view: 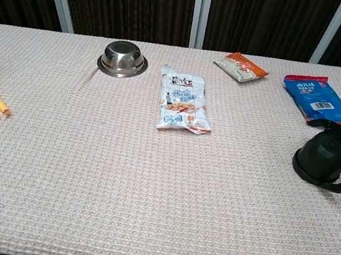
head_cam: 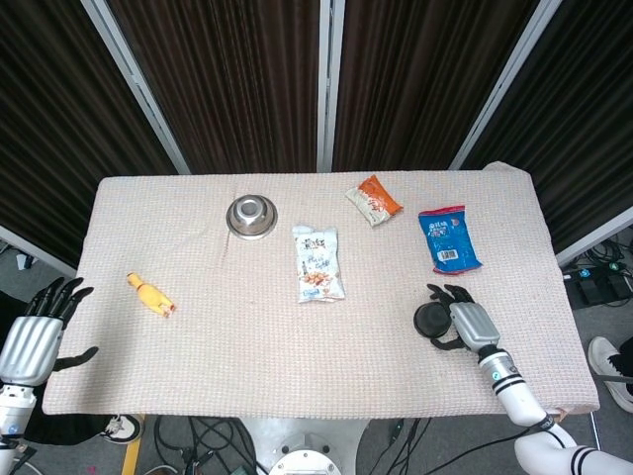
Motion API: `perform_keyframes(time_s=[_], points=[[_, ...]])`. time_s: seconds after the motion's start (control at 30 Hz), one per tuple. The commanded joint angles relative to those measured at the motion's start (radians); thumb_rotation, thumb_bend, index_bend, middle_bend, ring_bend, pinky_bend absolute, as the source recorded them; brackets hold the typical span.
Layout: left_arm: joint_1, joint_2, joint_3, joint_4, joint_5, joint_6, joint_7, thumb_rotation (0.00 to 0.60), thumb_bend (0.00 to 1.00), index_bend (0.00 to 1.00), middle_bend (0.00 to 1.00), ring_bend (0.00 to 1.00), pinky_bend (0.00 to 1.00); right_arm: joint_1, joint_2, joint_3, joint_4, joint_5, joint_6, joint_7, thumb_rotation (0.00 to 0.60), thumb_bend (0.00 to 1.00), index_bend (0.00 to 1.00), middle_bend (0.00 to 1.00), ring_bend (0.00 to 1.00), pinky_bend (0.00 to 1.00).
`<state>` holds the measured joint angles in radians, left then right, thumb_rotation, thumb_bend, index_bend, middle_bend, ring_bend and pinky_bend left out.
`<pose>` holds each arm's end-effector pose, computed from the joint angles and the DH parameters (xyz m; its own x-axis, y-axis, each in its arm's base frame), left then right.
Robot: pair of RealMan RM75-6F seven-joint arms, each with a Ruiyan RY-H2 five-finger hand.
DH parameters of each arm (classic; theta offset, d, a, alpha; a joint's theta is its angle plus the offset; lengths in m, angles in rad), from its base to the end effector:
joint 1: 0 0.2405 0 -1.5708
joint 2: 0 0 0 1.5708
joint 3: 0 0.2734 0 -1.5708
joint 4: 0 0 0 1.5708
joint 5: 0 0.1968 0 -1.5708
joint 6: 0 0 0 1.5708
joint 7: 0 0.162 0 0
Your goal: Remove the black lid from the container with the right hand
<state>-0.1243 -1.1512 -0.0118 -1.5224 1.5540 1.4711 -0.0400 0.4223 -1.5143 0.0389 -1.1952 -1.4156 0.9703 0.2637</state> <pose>-0.3244 0.2055 0.1648 0.4194 0.0353 0.9071 0.9052 -0.0921 -0.4149 -0.3177 -0.2985 0.0081 0.2125 -0.4139 0.8852 -0.9769 -0.1100 0.1831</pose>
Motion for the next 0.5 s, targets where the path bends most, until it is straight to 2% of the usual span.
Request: perform_keyframes(time_s=[0.03, 0.5], points=[[-0.002, 0.000, 0.000, 0.003, 0.000, -0.002, -0.001, 0.600, 0.09, 0.15, 0.07, 0.00, 0.13, 0.001, 0.000, -0.001, 0.000, 0.001, -0.002, -0.001, 0.600, 0.09, 0.00, 0.20, 0.00, 0.00], [-0.001, 0.000, -0.001, 0.002, -0.002, -0.003, -0.004, 0.600, 0.09, 0.15, 0.07, 0.00, 0.13, 0.003, -0.007, -0.001, 0.003, 0.005, 0.003, -0.015, 0.600, 0.11, 0.00, 0.27, 0.00, 0.00]])
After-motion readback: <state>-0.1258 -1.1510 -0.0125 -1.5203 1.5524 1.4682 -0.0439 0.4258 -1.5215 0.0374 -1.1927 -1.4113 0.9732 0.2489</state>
